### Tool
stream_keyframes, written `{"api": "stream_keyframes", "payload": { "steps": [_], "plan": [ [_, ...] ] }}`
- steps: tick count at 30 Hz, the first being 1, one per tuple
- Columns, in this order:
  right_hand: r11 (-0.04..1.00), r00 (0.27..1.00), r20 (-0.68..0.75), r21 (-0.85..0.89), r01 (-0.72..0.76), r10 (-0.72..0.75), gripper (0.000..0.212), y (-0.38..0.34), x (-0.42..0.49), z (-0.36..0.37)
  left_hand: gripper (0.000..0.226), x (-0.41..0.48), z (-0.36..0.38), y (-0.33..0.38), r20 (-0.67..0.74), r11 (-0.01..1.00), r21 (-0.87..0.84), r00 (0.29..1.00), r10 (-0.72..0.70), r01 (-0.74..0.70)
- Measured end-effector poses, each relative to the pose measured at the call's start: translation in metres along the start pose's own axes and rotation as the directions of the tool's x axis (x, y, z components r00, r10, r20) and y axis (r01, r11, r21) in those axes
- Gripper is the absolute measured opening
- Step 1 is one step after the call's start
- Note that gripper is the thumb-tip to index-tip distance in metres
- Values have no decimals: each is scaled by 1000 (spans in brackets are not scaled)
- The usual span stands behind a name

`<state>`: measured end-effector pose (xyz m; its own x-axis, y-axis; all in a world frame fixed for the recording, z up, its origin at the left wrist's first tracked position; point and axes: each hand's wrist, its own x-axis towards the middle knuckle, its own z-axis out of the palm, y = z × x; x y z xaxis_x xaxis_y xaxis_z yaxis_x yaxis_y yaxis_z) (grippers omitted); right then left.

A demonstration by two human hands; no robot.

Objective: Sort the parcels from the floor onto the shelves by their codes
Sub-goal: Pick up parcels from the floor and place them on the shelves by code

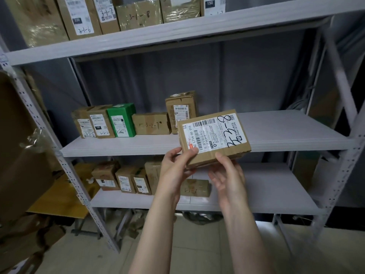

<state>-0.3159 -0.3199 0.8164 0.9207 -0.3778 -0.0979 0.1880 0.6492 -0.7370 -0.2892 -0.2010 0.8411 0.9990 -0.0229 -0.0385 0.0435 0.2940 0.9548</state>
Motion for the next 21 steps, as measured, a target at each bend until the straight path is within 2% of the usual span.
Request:
{"api": "stream_keyframes", "payload": {
  "steps": [3, 6, 14, 17, 21],
  "plan": [
    [1000, 1000, -19, -19, 7, -7, 55, -9, 7, -17, 59, -4, 19, -7, -32, 1000, 8, 999, 29, -28],
    [999, 997, -69, -28, 29, -31, 67, -18, 15, -33, 59, -6, 34, -12, -74, 999, 11, 996, 53, -52],
    [996, 992, -109, -71, 59, -66, 68, -33, 23, -73, 56, -9, 43, -25, -118, 991, 95, 987, 109, -98],
    [991, 993, -102, -127, 51, -64, 75, -28, 23, -74, 58, -7, 36, -30, -118, 988, 113, 986, 117, -103],
    [982, 992, -105, -181, 49, -69, 58, -14, 24, -67, 60, 2, 19, -35, -129, 986, 130, 984, 125, -108]
  ]
}}
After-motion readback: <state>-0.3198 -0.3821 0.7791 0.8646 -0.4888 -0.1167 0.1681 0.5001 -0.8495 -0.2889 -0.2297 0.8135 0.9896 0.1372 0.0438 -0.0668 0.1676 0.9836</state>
